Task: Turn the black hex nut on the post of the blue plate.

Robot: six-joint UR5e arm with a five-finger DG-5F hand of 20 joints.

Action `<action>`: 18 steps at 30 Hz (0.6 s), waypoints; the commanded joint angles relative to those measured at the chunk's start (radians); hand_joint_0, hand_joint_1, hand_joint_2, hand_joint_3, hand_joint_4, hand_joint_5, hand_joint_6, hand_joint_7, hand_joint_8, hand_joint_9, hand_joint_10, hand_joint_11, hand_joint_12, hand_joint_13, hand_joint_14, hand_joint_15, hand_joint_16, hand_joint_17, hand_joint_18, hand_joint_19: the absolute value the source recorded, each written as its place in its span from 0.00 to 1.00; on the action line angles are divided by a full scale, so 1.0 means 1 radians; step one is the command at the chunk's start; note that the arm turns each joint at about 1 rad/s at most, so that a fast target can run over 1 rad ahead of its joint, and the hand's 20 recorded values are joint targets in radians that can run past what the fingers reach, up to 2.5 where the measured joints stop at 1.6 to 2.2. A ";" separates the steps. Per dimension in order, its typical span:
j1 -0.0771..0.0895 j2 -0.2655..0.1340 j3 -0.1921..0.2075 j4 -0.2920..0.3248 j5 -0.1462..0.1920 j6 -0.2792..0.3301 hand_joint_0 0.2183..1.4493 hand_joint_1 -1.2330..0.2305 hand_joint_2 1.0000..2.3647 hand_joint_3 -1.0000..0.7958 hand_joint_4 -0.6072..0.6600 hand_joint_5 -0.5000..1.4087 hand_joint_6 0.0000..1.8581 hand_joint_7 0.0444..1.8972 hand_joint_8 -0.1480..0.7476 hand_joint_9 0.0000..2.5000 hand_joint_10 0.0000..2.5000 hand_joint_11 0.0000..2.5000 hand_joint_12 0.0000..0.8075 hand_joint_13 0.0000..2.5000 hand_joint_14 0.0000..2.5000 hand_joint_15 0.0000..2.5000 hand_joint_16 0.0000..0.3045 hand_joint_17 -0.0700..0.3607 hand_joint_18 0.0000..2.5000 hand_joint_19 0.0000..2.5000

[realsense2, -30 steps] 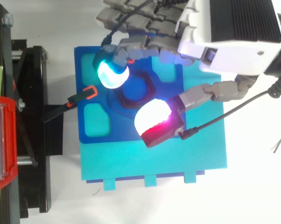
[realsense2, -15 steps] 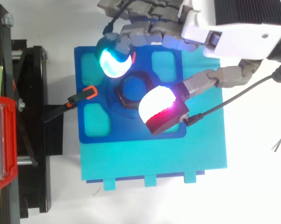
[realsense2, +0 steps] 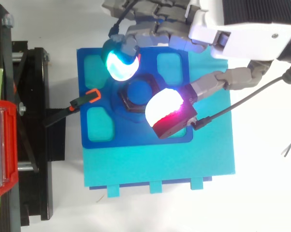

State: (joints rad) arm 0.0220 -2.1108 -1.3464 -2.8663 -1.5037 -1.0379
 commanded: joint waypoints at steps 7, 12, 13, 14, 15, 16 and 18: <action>-0.002 0.000 0.001 -0.024 -0.032 -0.001 0.19 0.70 0.00 0.28 0.71 0.16 0.27 0.51 0.42 0.00 0.00 0.00 0.46 0.00 0.00 0.00 0.17 0.43 0.00 0.03; -0.004 0.000 0.001 -0.025 -0.047 -0.001 0.19 0.70 0.00 0.28 0.71 0.16 0.27 0.51 0.42 0.00 0.00 0.00 0.46 0.00 0.00 0.00 0.17 0.43 0.00 0.03; -0.005 0.000 0.001 -0.025 -0.049 -0.001 0.19 0.70 0.00 0.28 0.71 0.16 0.27 0.51 0.42 0.00 0.00 0.00 0.46 0.00 0.00 0.00 0.17 0.43 0.00 0.03; -0.005 0.000 0.001 -0.025 -0.050 -0.001 0.19 0.70 0.00 0.28 0.71 0.16 0.27 0.51 0.42 0.00 0.00 0.00 0.46 0.00 0.00 0.00 0.17 0.43 0.00 0.03; -0.005 0.000 0.001 -0.025 -0.052 -0.001 0.19 0.70 0.00 0.28 0.71 0.16 0.27 0.51 0.42 0.00 0.00 0.00 0.46 0.00 0.00 0.00 0.17 0.43 0.00 0.03; -0.005 0.000 0.001 -0.025 -0.053 -0.001 0.19 0.70 0.00 0.28 0.71 0.16 0.27 0.51 0.42 0.00 0.00 0.00 0.46 0.00 0.00 0.00 0.17 0.43 0.00 0.03; -0.008 0.000 0.000 -0.021 -0.066 -0.001 0.19 0.70 0.00 0.28 0.71 0.16 0.27 0.51 0.42 0.00 0.00 0.00 0.46 0.00 0.00 0.00 0.17 0.43 0.00 0.03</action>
State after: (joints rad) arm 0.0157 -2.1107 -1.3461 -2.8896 -1.5592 -1.0386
